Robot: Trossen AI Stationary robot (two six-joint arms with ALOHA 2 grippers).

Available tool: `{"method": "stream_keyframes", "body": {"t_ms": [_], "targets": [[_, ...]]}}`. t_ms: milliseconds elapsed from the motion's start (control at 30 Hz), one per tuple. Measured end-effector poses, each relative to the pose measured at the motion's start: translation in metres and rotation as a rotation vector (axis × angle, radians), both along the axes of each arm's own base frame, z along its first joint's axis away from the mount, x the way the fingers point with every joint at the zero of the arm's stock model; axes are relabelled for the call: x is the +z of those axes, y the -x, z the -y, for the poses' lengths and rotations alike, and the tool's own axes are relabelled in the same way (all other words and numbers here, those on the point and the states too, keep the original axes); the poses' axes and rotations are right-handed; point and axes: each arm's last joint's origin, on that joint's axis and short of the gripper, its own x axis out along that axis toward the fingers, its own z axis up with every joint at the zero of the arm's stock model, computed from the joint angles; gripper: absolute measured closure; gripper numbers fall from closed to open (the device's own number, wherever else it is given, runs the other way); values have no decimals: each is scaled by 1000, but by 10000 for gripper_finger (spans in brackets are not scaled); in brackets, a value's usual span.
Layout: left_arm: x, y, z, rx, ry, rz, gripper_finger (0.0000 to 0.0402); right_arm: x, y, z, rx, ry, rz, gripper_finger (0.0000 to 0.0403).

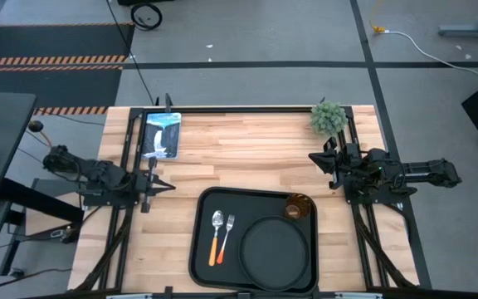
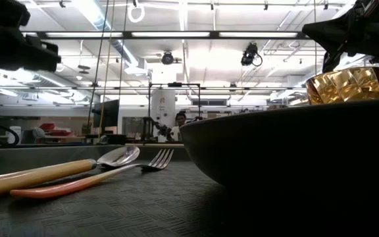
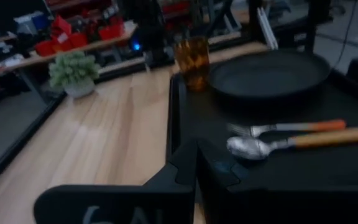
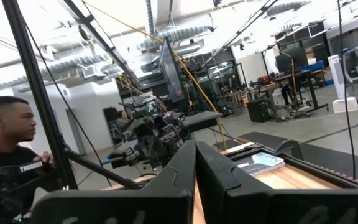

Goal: Pick and place plate/cup/fork/spoon on tray
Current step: Return to Home Position

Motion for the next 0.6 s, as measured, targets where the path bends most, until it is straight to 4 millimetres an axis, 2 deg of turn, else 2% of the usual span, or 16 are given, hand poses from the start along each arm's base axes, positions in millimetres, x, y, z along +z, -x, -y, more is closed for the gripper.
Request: {"method": "stream_keyframes", "body": {"t_ms": [67, 600], "targets": [[-6, -1, 0, 4, -7, -18, 390, 0, 0, 0, 0, 0, 0, 385], [-5, -4, -3, 50, 6, 16, 390, 0, 0, 0, 0, 0, 0, 385]]}}
